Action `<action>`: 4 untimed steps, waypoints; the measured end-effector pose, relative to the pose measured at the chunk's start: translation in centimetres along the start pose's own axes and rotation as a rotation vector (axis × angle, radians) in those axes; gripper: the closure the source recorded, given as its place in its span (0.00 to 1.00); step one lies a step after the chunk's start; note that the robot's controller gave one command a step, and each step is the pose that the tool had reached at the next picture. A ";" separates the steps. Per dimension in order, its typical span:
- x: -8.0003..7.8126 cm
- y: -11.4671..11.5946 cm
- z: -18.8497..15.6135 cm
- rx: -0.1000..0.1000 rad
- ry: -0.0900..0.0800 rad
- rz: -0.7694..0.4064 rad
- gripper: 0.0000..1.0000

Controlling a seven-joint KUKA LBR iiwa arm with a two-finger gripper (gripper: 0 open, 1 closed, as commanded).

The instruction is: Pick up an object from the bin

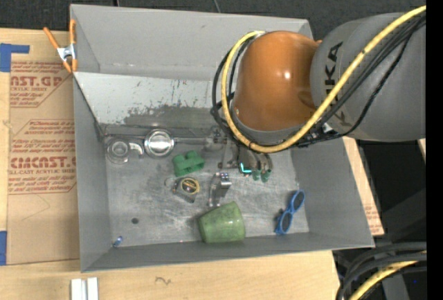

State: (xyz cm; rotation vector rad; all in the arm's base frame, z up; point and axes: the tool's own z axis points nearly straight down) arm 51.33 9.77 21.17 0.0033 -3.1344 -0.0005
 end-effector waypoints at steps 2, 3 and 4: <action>-6.5 -1.4 12.4 -0.003 -0.029 -0.347 0.00; -6.9 -1.5 12.2 -0.003 -0.047 -0.343 1.00; -5.3 -1.7 -1.0 0.003 -0.018 -0.491 1.00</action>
Offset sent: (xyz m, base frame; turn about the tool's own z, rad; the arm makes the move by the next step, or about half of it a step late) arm 0.0503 -0.0040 -0.0925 -0.3348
